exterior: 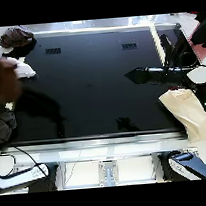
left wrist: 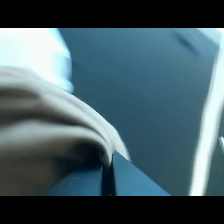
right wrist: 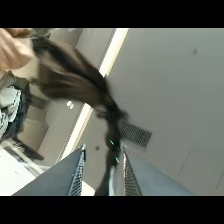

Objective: Fold the shirts.

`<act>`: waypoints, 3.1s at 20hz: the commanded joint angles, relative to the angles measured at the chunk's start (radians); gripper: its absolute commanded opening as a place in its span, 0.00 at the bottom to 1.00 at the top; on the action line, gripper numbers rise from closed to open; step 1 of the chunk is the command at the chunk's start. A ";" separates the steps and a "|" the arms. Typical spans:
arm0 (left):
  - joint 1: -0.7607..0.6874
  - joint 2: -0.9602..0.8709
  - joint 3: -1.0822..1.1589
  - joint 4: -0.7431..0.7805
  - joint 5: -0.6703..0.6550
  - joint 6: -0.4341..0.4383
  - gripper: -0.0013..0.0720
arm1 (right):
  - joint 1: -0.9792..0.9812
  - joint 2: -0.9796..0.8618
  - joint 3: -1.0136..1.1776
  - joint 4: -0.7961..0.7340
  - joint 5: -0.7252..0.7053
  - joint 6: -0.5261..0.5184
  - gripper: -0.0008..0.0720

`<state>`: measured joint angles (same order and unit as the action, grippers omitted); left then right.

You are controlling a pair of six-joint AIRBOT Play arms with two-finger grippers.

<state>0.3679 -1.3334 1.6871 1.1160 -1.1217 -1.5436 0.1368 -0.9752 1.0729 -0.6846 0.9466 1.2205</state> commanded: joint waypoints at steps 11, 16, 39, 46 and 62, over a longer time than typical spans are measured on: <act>-0.146 0.005 -0.167 0.471 -0.146 -0.126 0.98 | 0.001 -0.108 0.241 -0.294 0.005 0.003 0.38; -0.128 -0.241 -0.195 0.254 -0.108 -0.165 0.97 | 0.055 -0.461 0.241 0.035 -0.003 -0.074 0.38; -0.132 -0.447 -0.314 -0.010 0.142 -0.439 0.97 | 0.302 -0.933 0.576 0.038 -0.103 -0.096 0.51; -0.141 -0.480 -0.314 -0.097 0.242 -0.428 0.03 | 0.325 -0.933 0.576 0.010 -0.151 -0.096 0.03; 0.074 0.594 -0.299 -0.908 0.373 0.490 0.03 | 0.226 -0.302 1.052 -0.348 0.357 -0.016 0.02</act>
<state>0.4080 -0.9829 1.3876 0.2260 -0.8291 -1.1297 0.3630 -1.4590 2.0987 -0.9924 1.2465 1.1969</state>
